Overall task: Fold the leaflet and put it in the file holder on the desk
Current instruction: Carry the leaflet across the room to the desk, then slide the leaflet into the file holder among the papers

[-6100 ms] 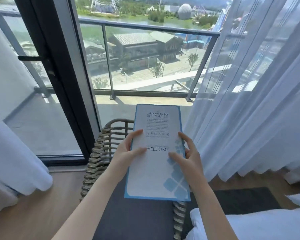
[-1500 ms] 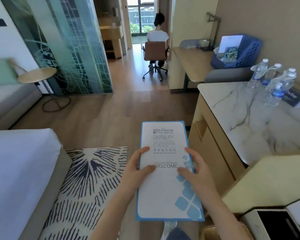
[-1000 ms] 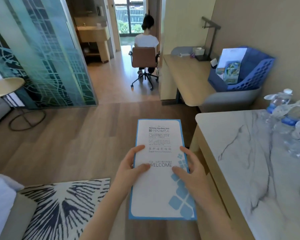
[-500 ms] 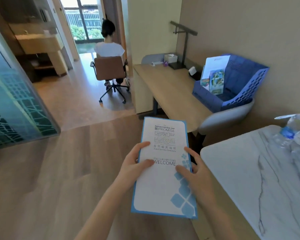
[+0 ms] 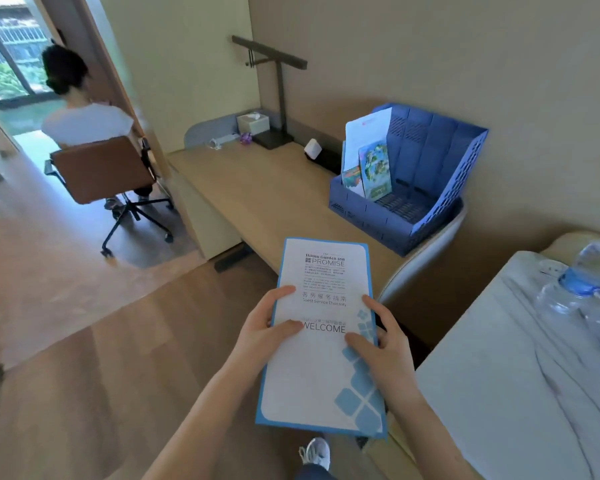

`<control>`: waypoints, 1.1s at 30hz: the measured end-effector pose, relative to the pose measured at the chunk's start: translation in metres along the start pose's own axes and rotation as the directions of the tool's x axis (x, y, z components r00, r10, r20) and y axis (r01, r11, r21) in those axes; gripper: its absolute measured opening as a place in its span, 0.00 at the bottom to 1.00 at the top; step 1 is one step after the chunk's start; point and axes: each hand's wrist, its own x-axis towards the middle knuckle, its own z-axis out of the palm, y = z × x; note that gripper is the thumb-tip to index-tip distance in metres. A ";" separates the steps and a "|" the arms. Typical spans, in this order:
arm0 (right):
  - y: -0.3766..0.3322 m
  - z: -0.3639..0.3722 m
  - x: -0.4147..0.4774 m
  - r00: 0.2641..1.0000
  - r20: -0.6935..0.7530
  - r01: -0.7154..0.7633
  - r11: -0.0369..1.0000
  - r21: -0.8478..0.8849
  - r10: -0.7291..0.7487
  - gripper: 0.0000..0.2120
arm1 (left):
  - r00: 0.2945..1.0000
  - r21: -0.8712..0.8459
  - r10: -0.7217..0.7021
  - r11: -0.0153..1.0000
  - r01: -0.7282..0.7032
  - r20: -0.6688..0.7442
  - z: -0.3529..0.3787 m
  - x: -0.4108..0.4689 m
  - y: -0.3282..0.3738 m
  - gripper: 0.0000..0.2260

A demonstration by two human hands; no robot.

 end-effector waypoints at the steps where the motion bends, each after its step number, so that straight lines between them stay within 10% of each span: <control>1: -0.001 0.004 0.017 1.000 -0.020 -0.003 1.000 -0.011 0.003 0.29 | 1.000 0.011 -0.014 1.000 0.014 0.011 -0.002 0.020 0.003 0.22; 19: -0.014 0.054 0.259 0.909 -0.416 0.044 0.999 0.023 -0.030 0.32 | 0.907 0.088 -0.013 0.996 -0.027 0.421 -0.001 0.350 0.042 0.23; 33: -0.059 0.085 0.371 0.743 -0.668 0.020 0.997 0.075 0.035 0.31 | 0.572 0.171 -0.014 0.960 -0.222 0.820 0.005 0.521 0.110 0.28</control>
